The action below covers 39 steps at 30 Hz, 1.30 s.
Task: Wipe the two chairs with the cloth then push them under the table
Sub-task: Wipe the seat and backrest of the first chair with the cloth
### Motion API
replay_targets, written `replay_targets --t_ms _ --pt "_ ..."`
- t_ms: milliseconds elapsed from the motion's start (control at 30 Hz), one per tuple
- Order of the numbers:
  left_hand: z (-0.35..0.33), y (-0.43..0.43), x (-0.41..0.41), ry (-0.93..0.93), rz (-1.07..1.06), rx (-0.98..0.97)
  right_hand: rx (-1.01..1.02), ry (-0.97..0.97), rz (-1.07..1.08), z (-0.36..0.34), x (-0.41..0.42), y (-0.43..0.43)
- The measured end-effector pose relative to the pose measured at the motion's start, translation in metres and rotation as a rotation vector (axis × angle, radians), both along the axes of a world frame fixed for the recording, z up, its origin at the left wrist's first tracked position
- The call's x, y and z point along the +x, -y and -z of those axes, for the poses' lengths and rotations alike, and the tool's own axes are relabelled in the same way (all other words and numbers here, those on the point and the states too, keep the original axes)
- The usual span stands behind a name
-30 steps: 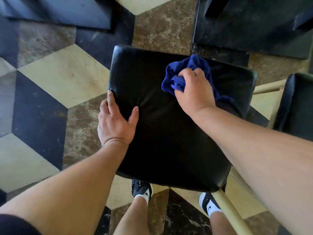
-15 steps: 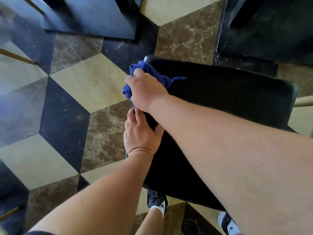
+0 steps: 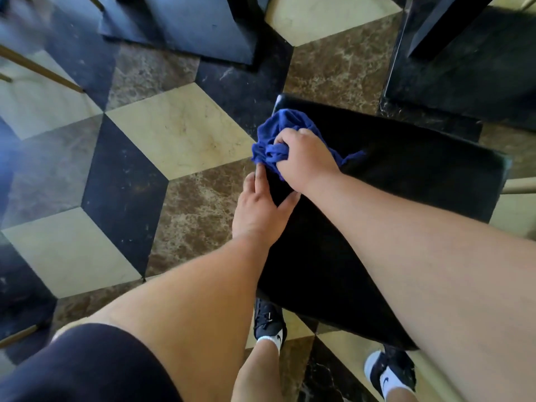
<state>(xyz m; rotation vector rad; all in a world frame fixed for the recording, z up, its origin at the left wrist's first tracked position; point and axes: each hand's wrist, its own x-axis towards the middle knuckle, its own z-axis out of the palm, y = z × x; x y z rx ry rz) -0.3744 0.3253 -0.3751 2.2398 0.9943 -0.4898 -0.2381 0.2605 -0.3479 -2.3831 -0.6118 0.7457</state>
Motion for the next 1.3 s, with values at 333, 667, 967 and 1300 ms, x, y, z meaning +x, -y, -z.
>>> replay_targets --t_ms 333,667,967,1300 --pt "-0.052 -0.050 0.044 0.063 -0.869 -0.843 -0.105 -0.110 -0.127 -0.007 -0.116 0.015" --pt "-0.017 0.018 0.006 -0.111 -0.014 0.012 -0.131 -0.188 -0.610 -0.015 -0.141 0.113" --pt "0.006 0.042 -0.044 -0.134 0.115 0.186 -0.195 0.018 -0.002 -0.005 0.022 0.167" --pt "-0.032 0.016 -0.011 -0.551 0.296 0.052 -0.191 -0.141 0.438 -0.012 -0.004 0.140"
